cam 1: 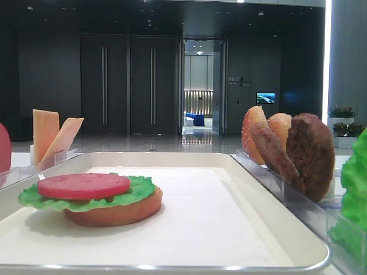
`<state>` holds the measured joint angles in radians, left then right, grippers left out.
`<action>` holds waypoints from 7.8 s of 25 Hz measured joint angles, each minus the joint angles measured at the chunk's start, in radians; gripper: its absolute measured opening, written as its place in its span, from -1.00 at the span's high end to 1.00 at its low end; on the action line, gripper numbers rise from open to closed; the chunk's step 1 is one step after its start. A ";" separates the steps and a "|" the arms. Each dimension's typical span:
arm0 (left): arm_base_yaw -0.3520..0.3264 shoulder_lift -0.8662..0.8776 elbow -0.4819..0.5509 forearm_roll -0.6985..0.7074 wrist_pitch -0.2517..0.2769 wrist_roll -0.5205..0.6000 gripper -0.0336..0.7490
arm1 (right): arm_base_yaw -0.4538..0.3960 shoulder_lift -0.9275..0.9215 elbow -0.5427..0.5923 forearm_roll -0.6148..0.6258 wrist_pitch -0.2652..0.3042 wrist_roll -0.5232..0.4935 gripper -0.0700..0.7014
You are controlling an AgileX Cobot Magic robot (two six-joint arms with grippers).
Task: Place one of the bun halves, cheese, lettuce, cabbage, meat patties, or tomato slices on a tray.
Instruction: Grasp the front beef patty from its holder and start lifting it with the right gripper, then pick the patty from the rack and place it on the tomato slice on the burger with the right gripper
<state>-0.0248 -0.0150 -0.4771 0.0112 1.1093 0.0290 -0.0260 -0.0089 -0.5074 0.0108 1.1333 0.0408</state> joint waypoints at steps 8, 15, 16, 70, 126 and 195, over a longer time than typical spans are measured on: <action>0.000 0.000 0.000 0.000 0.000 0.000 0.50 | 0.000 0.000 0.000 0.001 0.000 0.002 -0.28; 0.000 0.000 0.000 0.000 0.000 0.000 0.50 | 0.000 0.189 -0.035 0.003 -0.083 0.008 -0.23; 0.000 0.000 0.000 0.000 0.000 0.000 0.50 | 0.000 0.275 -0.054 0.004 -0.107 0.008 -0.22; 0.000 0.000 0.000 0.000 0.001 0.000 0.51 | 0.717 1.836 -0.918 -0.149 -0.045 0.442 -0.21; 0.000 0.000 0.000 0.000 0.001 0.004 0.51 | 0.712 1.855 -1.076 0.595 -0.090 -0.016 0.47; 0.000 0.000 0.000 0.000 0.001 0.004 0.51 | 0.626 1.991 -1.061 0.697 -0.079 -0.346 -0.54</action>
<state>-0.0248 -0.0150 -0.4771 0.0112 1.1101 0.0325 0.6002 1.9820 -1.5684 0.7075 1.0546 -0.3051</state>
